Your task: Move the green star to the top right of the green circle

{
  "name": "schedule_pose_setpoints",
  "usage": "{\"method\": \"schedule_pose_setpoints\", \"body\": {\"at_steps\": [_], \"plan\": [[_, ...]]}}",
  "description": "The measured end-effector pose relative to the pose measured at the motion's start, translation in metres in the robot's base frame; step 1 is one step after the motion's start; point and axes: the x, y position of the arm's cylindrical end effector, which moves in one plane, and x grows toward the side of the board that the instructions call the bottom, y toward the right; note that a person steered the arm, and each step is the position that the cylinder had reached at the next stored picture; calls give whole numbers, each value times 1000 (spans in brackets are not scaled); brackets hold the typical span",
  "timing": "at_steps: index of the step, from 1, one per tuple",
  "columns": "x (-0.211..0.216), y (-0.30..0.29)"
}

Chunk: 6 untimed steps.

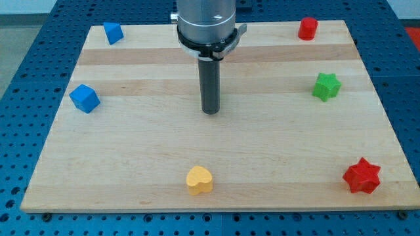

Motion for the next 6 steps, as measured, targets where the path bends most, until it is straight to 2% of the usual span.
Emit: {"method": "schedule_pose_setpoints", "body": {"at_steps": [1, 2, 6], "plan": [[8, 0], [21, 28], [32, 170]]}}
